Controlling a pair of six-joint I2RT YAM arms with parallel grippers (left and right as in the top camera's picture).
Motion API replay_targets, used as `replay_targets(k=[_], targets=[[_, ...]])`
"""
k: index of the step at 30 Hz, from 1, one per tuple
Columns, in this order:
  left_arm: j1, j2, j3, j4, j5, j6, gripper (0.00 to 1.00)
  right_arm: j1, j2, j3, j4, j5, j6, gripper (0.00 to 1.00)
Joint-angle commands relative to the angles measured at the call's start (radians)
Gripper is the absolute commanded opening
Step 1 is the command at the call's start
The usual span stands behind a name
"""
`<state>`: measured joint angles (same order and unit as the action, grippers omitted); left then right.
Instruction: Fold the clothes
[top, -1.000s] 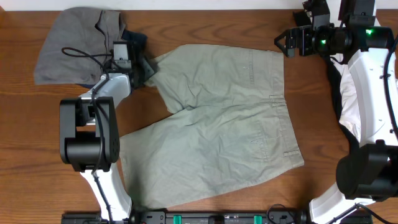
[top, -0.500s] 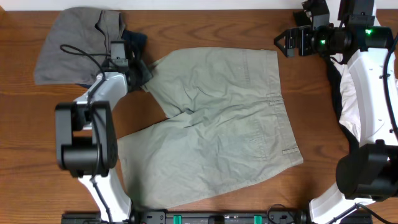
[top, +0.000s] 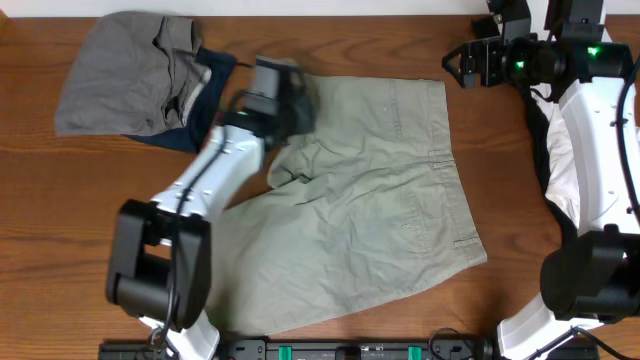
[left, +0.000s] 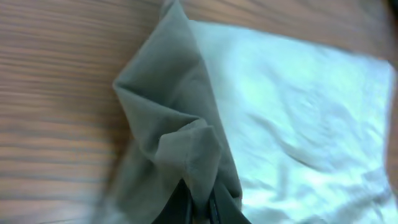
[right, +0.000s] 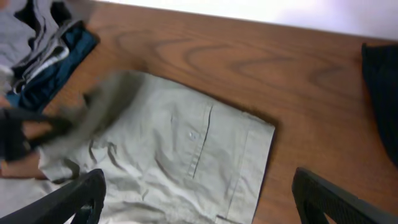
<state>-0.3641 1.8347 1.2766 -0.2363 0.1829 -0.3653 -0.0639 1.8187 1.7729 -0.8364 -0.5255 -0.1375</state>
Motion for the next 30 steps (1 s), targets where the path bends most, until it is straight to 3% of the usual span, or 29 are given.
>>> replay_targets(k=[1,10,14,19,21,30], targets=[[-0.071,0.03,0.012,0.014,-0.029,0.009,0.06,-0.031,-0.042,0.008,0.032,-0.049,0.033,0.95],[-0.19,0.091,0.012,-0.03,-0.053,0.009,0.07,-0.085,-0.142,0.008,0.131,-0.089,0.081,0.99],[-0.205,0.084,0.012,-0.111,-0.052,0.005,0.15,-0.106,-0.172,0.008,0.156,-0.085,0.104,0.99],[-0.208,0.053,0.013,-0.156,0.052,-0.012,0.55,-0.122,-0.182,0.008,0.183,-0.085,0.118,0.99],[-0.208,0.035,0.013,-0.165,0.075,0.021,0.64,-0.127,-0.182,0.008,0.186,-0.084,0.122,0.99],[-0.094,-0.146,0.013,-0.277,0.046,0.09,0.78,-0.143,-0.18,0.008,0.178,-0.084,0.122,0.99]])
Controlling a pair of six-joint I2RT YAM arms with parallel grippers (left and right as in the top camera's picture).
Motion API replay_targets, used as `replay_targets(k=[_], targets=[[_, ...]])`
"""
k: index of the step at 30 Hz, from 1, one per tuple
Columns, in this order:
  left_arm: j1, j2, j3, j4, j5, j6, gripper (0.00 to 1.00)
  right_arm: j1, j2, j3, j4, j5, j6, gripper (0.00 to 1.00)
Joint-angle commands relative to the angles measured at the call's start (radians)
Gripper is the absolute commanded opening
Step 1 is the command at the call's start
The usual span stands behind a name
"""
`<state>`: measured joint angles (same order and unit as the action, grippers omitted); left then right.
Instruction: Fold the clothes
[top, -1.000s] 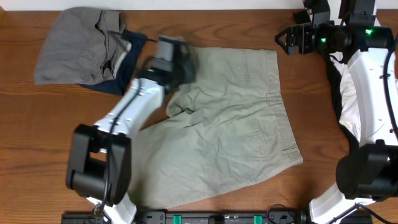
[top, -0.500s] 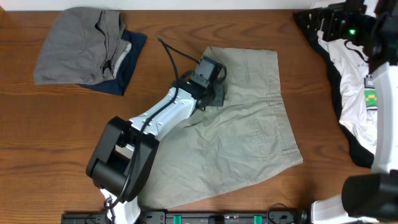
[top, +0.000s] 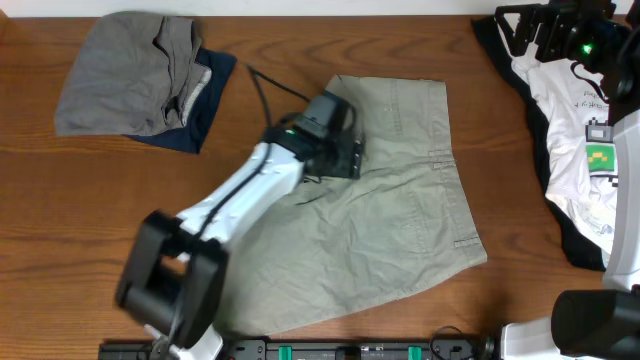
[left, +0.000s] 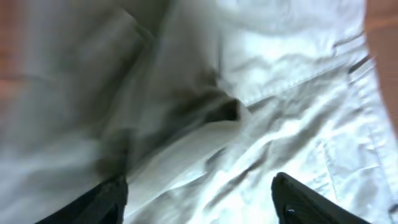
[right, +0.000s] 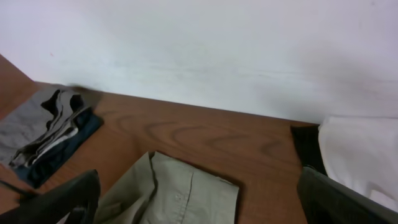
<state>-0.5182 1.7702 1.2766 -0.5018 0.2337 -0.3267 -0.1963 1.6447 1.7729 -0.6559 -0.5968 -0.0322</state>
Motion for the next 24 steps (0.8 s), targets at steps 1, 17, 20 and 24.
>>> replay_targets(k=[1,17,20,24], targets=[[0.081,-0.098,0.013,-0.014,-0.015,0.069,0.79,-0.011,-0.006,0.008,-0.005,-0.013,0.016,0.99],[0.173,0.072,0.013,0.087,0.047,0.455,0.79,-0.006,-0.006,0.007,-0.079,-0.013,-0.021,0.99],[0.173,0.101,0.012,0.122,0.047,0.516,0.79,-0.006,-0.006,0.007,-0.086,-0.013,-0.022,0.99],[0.17,0.129,0.012,0.174,0.047,0.566,0.79,-0.006,-0.006,0.007,-0.09,-0.013,-0.022,0.99]])
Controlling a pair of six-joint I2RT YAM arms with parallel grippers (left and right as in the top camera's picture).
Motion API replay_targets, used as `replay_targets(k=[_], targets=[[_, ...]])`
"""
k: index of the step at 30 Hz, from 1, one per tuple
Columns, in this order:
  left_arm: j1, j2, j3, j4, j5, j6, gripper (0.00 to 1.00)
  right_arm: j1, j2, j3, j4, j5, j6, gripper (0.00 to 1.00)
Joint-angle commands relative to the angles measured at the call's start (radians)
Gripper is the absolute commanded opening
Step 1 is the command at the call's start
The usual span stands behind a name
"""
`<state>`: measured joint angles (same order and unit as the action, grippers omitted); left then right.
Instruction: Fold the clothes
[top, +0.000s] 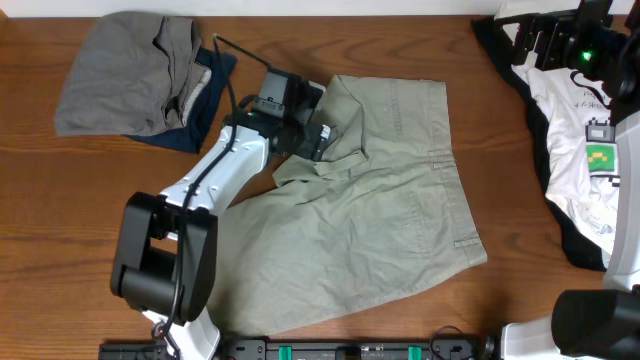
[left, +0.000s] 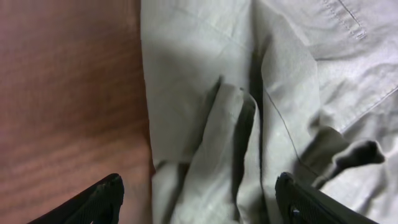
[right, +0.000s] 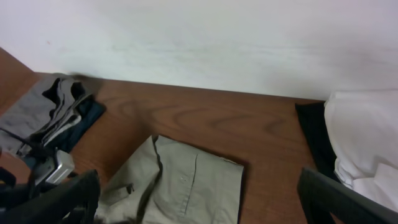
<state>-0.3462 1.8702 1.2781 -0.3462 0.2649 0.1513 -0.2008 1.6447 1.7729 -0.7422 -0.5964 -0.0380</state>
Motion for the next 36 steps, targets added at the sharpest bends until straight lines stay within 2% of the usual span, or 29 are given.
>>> replay_targets(k=[1,7,11,16,20,22,25,26,30,32,36], targets=[[-0.005,0.035,0.011,0.034,0.016,0.104,0.79,-0.001,-0.006,0.006,-0.004,-0.013,-0.016,0.99],[-0.039,0.092,0.011,0.113,0.012,0.238,0.79,-0.001,-0.006,0.006,-0.011,-0.013,-0.016,0.99],[-0.045,0.138,0.011,0.163,0.003,0.249,0.77,-0.001,-0.006,0.006,-0.015,-0.013,-0.023,0.99],[-0.045,0.165,0.011,0.188,0.003,0.249,0.64,-0.001,-0.006,0.006,-0.018,-0.01,-0.023,0.99],[-0.045,0.172,0.011,0.193,0.003,0.249,0.61,-0.001,-0.006,0.006,-0.018,-0.01,-0.023,0.99],[-0.045,0.176,0.011,0.193,0.003,0.249,0.56,-0.001,-0.006,0.006,-0.018,-0.01,-0.023,0.99],[-0.046,0.176,0.011,0.192,0.004,0.248,0.39,-0.001,-0.006,0.006,-0.018,-0.01,-0.023,0.99],[-0.046,0.176,0.011,0.192,0.004,0.248,0.38,-0.001,-0.006,0.006,-0.018,-0.01,-0.023,0.99],[-0.046,0.176,0.011,0.191,0.004,0.248,0.19,-0.001,-0.006,0.006,-0.018,-0.006,-0.023,0.99],[-0.046,0.176,0.011,0.191,0.005,0.248,0.06,-0.001,-0.006,0.006,-0.018,-0.005,-0.024,0.99],[-0.046,0.176,0.011,0.192,0.004,0.248,0.06,-0.001,-0.006,0.006,-0.019,-0.005,-0.026,0.99]])
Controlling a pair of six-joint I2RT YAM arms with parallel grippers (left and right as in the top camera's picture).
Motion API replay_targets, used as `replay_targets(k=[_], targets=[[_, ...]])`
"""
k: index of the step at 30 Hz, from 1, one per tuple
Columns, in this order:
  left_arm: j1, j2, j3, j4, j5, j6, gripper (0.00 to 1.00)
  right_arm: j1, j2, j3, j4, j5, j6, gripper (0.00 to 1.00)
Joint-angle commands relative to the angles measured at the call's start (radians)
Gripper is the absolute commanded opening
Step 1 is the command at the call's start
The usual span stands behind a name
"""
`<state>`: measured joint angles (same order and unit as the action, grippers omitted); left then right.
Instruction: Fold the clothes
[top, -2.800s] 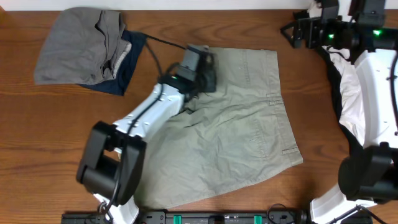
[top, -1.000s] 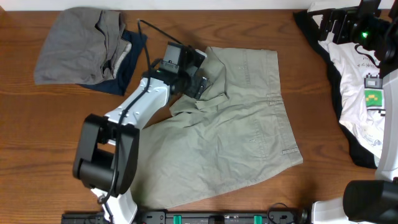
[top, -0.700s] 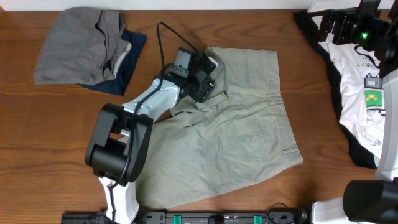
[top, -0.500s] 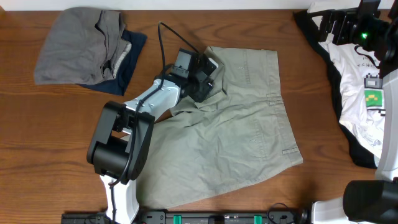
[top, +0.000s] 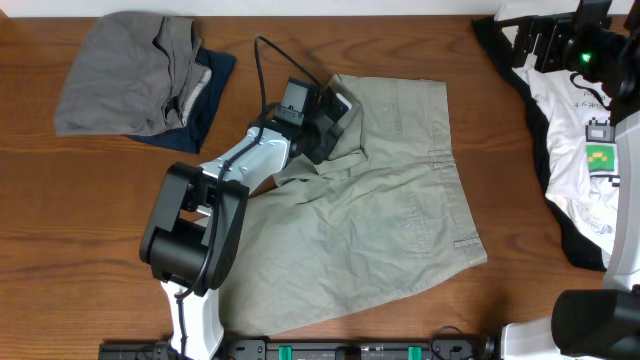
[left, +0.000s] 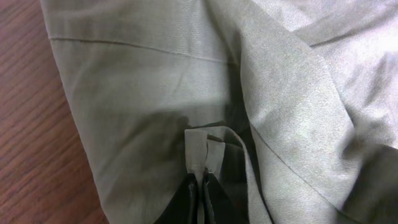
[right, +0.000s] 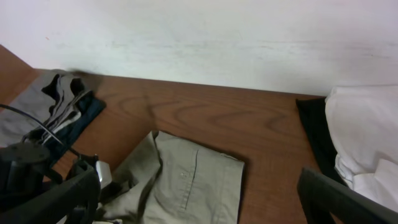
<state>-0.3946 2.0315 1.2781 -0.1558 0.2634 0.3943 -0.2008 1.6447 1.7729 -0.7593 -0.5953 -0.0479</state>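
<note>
Khaki shorts (top: 400, 210) lie spread across the middle of the wooden table, their upper left part rumpled into folds. My left gripper (top: 323, 112) sits at that rumpled part, shut on a small corner of the khaki cloth (left: 200, 144), with the fingertips (left: 191, 186) pinched together under it. My right gripper (top: 525, 35) hangs open high at the table's far right corner, away from the shorts (right: 199, 180), nothing between its fingers (right: 78, 193).
A pile of grey and navy clothes (top: 130, 75) lies at the back left. A white printed T-shirt (top: 585, 120) on a black garment lies along the right edge. Bare wood table (top: 80, 220) shows left of the shorts.
My left gripper was open over the folded left edge of the shorts; now it is shut on a corner of that cloth, a little further right. The right arm has not moved.
First my left gripper held a raised peak of khaki cloth at the shorts' upper left, with the right gripper low near the back right. Then the left was open over the shorts and the right was higher at the corner. Now the left pinches a fold again.
</note>
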Motion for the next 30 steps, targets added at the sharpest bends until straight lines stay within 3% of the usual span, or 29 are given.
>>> replay_targets(k=[1,6,10,18,23,30], targets=[[0.003,0.014,0.011,0.002,0.005,0.005,0.06,-0.001,-0.006,0.006,-0.003,-0.006,-0.02,0.99],[0.024,-0.047,0.018,0.0,-0.147,-0.105,0.06,-0.001,-0.006,0.006,-0.008,-0.003,-0.021,0.99],[0.069,-0.176,0.018,-0.044,-0.28,-0.287,0.06,-0.001,-0.006,0.006,-0.008,-0.003,-0.021,0.99],[0.205,-0.369,0.018,-0.299,-0.284,-0.49,0.06,-0.001,-0.006,0.006,-0.008,-0.004,-0.021,0.99],[0.278,-0.365,0.0,-0.476,-0.284,-0.59,0.06,0.005,-0.006,0.006,-0.028,-0.004,-0.049,0.99],[0.322,-0.308,-0.059,-0.575,-0.284,-0.633,0.06,0.029,-0.004,0.006,-0.05,-0.003,-0.085,0.99]])
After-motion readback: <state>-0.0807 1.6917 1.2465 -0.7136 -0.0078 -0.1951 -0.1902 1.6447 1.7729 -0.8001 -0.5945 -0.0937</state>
